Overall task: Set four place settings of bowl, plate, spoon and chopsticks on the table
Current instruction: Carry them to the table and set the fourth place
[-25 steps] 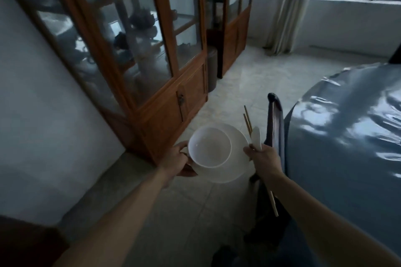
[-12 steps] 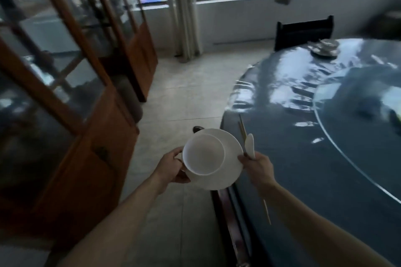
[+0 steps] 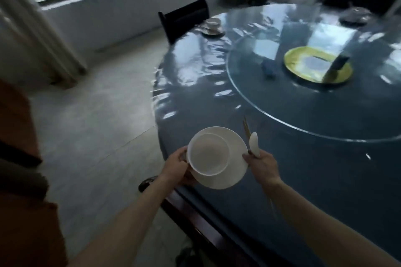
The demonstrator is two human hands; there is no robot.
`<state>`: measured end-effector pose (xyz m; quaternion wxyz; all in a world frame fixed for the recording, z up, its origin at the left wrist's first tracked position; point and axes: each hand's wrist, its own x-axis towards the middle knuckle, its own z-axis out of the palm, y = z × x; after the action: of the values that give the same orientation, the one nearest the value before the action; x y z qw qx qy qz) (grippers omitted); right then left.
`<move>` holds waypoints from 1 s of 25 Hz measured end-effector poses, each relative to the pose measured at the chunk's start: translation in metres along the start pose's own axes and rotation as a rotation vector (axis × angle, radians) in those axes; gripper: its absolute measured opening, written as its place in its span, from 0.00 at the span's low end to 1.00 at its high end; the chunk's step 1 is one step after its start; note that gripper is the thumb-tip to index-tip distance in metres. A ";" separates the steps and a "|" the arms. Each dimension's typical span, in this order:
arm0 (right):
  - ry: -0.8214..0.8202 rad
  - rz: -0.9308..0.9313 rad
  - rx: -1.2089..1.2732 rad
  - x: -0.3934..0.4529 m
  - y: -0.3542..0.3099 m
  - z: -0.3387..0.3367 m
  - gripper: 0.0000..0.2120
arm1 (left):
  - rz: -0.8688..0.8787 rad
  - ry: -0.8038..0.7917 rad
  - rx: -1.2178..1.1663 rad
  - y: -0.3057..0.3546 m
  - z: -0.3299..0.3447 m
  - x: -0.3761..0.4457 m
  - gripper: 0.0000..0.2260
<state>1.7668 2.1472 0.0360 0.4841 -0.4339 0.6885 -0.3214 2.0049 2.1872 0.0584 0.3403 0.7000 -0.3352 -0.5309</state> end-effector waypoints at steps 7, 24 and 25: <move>0.296 0.214 0.089 -0.014 0.013 0.000 0.08 | -0.013 -0.329 0.192 0.028 0.017 0.069 0.27; 0.527 0.513 0.013 -0.016 0.085 0.023 0.05 | 0.082 -0.483 0.710 -0.018 0.067 0.135 0.10; 0.526 0.519 0.004 -0.015 0.088 0.024 0.05 | 0.090 -0.475 0.720 -0.020 0.068 0.136 0.10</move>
<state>1.7663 2.1972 -0.0415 0.3572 -0.1463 0.8758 -0.2898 1.9702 2.0770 -0.0419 0.0109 0.6172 -0.5981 -0.5112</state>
